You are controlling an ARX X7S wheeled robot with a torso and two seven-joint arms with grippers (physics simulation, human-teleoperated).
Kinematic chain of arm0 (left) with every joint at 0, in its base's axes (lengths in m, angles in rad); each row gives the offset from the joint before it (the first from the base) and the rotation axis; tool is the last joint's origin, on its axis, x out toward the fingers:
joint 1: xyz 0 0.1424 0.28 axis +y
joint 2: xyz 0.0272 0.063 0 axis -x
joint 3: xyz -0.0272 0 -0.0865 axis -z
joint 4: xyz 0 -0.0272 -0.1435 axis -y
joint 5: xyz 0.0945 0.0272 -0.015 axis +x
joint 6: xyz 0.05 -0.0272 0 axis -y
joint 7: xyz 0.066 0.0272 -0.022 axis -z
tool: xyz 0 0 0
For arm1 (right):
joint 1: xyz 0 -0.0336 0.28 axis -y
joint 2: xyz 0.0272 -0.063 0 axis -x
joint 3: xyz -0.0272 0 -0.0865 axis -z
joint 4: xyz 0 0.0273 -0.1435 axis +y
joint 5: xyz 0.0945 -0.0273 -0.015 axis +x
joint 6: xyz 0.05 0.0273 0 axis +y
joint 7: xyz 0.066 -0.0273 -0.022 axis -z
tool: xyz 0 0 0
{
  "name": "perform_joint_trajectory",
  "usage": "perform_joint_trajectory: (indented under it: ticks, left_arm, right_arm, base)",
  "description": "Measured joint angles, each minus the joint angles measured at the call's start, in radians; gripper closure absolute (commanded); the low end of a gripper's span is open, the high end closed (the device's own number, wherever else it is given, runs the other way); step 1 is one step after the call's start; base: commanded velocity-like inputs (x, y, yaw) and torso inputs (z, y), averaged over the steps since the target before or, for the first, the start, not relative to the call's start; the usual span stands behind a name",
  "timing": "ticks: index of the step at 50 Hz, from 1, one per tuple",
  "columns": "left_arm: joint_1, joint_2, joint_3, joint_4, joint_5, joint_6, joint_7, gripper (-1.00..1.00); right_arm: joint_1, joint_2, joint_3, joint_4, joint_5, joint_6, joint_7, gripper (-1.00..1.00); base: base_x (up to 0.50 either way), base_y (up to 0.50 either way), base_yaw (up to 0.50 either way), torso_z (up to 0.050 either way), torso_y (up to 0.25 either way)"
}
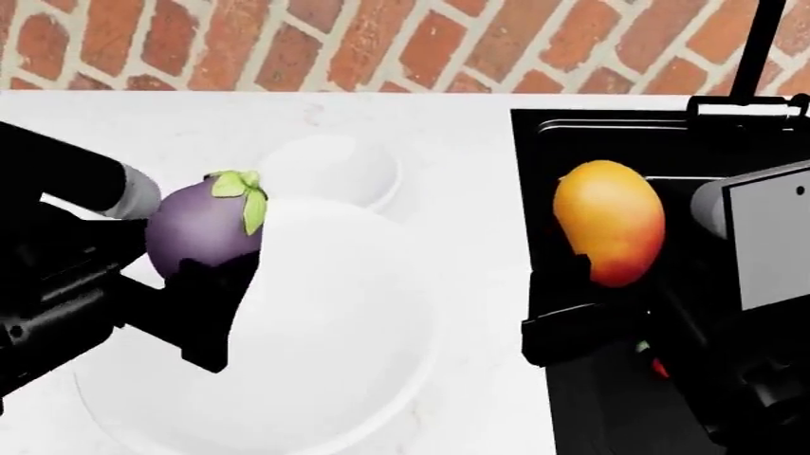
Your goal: Pick the eggplants and mangos from the sink and place them in one bowl. Place the bell pepper in the other bowl. Then turn off the sink faucet.
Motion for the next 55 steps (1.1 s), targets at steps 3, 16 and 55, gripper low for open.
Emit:
perform_joint_trajectory:
  ticks: [3,16,55]
  left_arm:
    - [-0.05,0.024,0.02,-0.073,-0.035,-0.04,-0.002,1.0]
    - [-0.145,0.092,0.084,-0.263,-0.086,-0.113,0.007,1.0]
    - [-0.125,0.139,0.196,-0.401,-0.006,-0.106,0.099,1.0]
  right_arm:
    - [-0.01,0.0,0.004,0.003,0.005,0.0,0.003,1.0]
    - [-0.048,-0.001,0.014,0.01,0.017,-0.005,0.01,1.0]
    - [-0.068,0.0,0.02,0.04,0.037,-0.005,0.015,1.0]
  base:
    - [0.0,0.0,0.0,0.0,0.0]
    - [0.0,0.0,0.0,0.0,0.001]
    - [0.0,0.0,0.0,0.0,0.001]
